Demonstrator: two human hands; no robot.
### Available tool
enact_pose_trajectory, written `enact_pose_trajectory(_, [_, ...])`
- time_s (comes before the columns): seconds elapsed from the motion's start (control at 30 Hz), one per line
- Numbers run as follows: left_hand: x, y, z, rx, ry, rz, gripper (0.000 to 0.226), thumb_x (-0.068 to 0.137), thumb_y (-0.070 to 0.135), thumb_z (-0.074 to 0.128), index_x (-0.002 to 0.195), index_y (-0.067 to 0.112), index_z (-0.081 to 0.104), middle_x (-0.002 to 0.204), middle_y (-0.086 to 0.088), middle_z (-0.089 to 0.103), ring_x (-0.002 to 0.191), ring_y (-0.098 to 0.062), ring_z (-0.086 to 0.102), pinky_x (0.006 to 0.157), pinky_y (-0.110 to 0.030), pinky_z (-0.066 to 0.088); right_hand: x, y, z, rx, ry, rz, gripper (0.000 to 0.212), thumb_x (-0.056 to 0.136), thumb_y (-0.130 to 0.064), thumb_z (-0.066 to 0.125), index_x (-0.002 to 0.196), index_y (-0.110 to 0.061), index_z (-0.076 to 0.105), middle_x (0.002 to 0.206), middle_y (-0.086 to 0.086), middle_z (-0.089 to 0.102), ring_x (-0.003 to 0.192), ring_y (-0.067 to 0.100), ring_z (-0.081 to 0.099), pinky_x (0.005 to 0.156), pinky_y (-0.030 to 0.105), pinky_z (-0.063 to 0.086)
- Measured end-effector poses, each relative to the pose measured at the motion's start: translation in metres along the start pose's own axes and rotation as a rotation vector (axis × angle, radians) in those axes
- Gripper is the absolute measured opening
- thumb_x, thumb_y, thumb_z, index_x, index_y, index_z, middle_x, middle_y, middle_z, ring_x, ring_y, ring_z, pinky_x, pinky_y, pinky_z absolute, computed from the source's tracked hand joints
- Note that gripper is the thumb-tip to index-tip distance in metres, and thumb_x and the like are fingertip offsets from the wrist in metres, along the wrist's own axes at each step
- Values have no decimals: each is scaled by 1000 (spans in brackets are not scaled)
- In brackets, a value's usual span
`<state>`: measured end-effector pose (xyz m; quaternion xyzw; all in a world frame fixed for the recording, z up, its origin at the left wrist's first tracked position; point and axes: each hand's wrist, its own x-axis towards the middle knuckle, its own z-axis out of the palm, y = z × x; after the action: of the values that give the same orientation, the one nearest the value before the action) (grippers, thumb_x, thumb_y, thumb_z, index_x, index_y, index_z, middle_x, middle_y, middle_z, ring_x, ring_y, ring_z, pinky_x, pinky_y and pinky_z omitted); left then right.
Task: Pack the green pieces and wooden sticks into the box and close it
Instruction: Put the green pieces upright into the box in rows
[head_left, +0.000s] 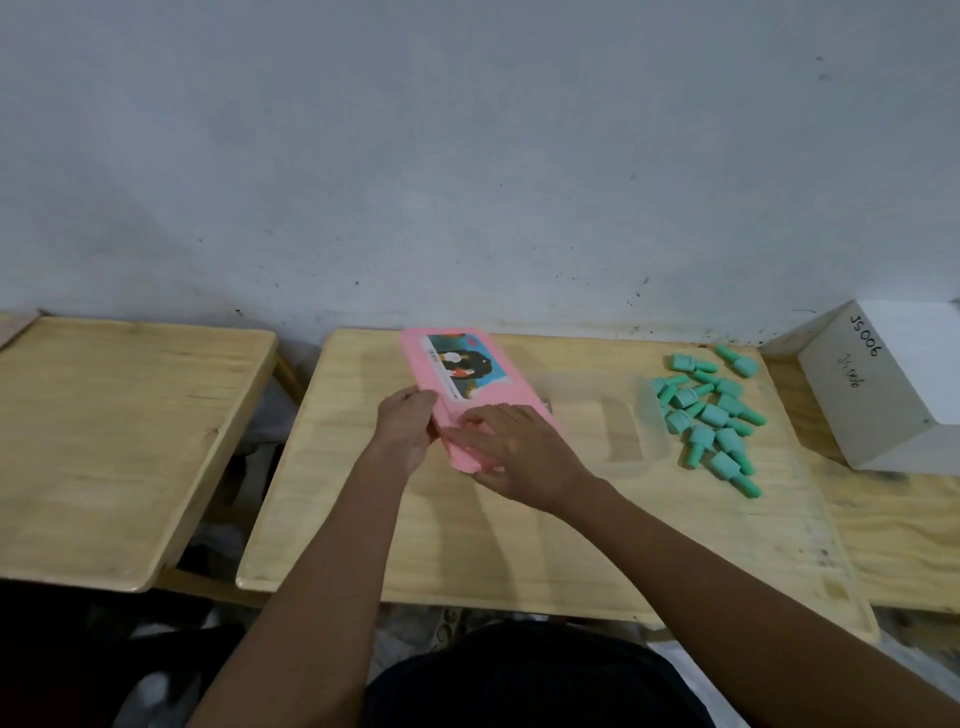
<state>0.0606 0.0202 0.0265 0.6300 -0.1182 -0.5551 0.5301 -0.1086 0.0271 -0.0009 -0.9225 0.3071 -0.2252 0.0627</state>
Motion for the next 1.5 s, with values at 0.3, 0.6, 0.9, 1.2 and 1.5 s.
enact_pose_trajectory(0.3, [13,0,-68,358,396,217,29,81,11,42,99,11,65,96,-9,59,88,-31,55,75,-29,42,-24,24,14,79,-479,449,55,89,-48,59,140,-35,44,141,-5,50,124,20,52,96,36,44])
enact_pose_trajectory(0.6, [57,-62,-94,1279,303,183,66,91,43,48,147,16,25,144,-21,32,133,-38,32,107,-48,33,-19,24,25,112,-443,436,28,98,-34,50,120,-32,66,122,-8,65,108,18,61,81,34,49])
enact_pose_trajectory(0.9, [61,-96,-91,1487,23,169,103,75,73,53,151,25,2,158,-16,-15,146,-38,-11,116,-56,3,-17,24,31,111,-486,361,32,101,-30,45,127,-31,62,125,-3,63,107,25,62,80,36,50])
enact_pose_trajectory(1.2, [45,-68,-51,1139,60,298,65,88,53,52,138,13,42,140,-8,41,137,-31,33,108,-41,33,-23,27,23,120,-393,324,28,98,-33,50,120,-31,66,115,-6,67,104,17,62,78,35,50])
enact_pose_trajectory(1.5, [21,-63,7,962,-36,365,27,92,8,50,79,0,72,62,-2,58,51,-3,46,45,-9,31,-99,79,-7,57,-9,1322,58,95,-21,50,149,-20,30,151,11,35,137,31,37,103,47,39])
